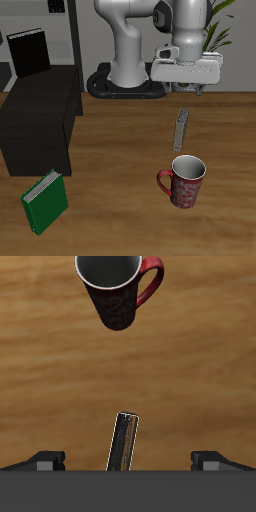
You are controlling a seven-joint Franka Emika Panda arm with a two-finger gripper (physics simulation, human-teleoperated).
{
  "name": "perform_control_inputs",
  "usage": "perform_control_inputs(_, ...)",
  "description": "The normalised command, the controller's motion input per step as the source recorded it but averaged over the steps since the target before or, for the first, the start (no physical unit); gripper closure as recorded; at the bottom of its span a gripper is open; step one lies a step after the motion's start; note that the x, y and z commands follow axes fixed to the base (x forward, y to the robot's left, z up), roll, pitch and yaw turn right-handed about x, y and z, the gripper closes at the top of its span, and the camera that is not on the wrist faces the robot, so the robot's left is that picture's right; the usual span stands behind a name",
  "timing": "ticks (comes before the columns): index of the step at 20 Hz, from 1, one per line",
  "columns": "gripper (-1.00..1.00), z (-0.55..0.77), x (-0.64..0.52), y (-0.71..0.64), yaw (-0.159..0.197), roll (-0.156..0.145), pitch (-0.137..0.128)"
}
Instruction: Place the black book upright on top of the shelf and place the yellow book flat on top of the shelf
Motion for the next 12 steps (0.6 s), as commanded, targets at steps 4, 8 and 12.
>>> perform_control_inputs(4,-1.0,-0.17,-0.03,0.16,-0.004,-0.005,-0.008)
perform_control_inputs(8,-1.0,-0.2,0.03,0.07,0.022,0.002,0.003)
perform_control_inputs(12,-1.0,-0.32,0.04,-0.01,-0.016,-0.007,0.032)
